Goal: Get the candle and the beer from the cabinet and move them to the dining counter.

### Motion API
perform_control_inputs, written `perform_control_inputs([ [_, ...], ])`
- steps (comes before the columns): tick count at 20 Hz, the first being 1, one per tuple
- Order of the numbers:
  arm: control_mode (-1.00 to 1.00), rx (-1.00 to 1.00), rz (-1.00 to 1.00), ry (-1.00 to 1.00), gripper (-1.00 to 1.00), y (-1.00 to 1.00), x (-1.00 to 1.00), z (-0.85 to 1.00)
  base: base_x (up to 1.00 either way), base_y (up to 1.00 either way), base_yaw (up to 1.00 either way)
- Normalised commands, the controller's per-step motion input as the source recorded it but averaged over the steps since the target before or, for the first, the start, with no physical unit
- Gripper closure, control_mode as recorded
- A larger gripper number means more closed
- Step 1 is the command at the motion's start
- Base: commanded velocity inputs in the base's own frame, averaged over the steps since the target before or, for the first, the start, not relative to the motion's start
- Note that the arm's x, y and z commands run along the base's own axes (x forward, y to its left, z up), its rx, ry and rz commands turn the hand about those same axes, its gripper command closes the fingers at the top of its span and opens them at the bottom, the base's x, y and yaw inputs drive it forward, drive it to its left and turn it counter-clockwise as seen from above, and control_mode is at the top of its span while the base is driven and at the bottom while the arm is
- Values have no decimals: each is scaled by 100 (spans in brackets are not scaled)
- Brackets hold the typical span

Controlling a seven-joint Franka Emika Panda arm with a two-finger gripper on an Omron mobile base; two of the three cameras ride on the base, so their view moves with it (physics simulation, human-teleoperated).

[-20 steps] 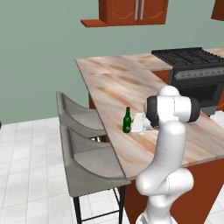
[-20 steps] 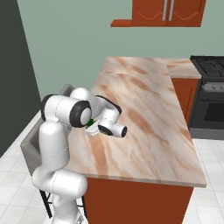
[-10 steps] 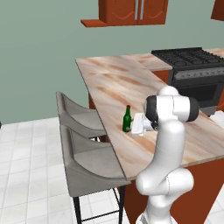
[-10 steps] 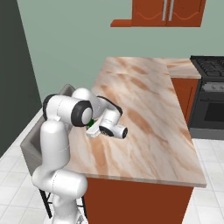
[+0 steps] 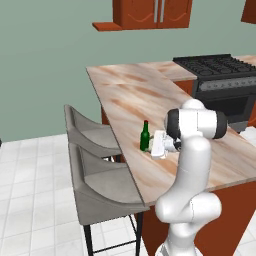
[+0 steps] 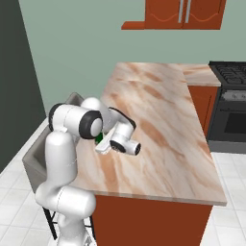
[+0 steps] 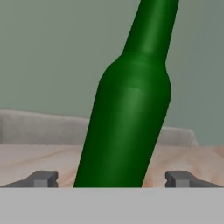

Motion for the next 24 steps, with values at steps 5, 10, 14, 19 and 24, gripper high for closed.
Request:
perform_control_inputs([
  [5,-100,0,0,0,-100,-16,-17,3,0,0,0],
  [10,-100,0,0,3,-100,-17,-34,22,0,0,0],
  [14,-100,0,0,23,-100,-1,-40,44,0,0,0],
  [19,-100,0,0,31,-100,-6,-44,46,0,0,0],
  [24,-100,-1,-1,29,-100,-10,-40,32,0,0,0],
])
